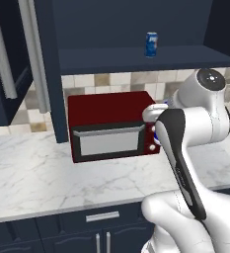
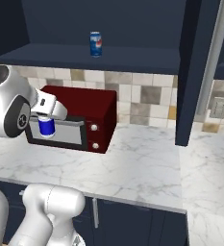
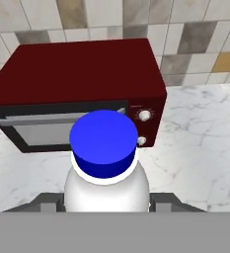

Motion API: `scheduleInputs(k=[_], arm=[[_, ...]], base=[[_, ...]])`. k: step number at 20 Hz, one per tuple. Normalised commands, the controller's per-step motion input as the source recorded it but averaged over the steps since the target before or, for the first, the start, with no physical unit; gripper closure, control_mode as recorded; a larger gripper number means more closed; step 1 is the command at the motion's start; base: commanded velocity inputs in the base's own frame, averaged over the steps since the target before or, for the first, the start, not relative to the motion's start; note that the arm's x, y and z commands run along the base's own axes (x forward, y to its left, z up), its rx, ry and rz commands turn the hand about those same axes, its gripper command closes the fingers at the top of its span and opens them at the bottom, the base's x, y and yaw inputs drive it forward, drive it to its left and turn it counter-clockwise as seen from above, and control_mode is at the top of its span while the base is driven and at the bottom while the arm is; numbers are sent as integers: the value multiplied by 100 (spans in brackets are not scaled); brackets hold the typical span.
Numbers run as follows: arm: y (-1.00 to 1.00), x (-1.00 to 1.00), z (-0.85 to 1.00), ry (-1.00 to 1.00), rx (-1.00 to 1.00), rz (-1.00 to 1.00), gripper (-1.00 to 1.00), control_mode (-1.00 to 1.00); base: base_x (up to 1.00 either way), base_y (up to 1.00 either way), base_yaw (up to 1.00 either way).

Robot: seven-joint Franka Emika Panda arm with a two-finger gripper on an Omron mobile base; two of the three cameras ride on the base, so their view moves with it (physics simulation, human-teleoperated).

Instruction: Sort all alcoholic drinks to one cabinet, and non-alcoholic drinks to the other.

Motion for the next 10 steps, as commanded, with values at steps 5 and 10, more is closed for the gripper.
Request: scheduleInputs(k=[5,10], arm=[[0,0,0,0,0,0,100,100],[0,5,15,-2,0,0,100,-100]], base=[[13,0,0],[6,0,0]])
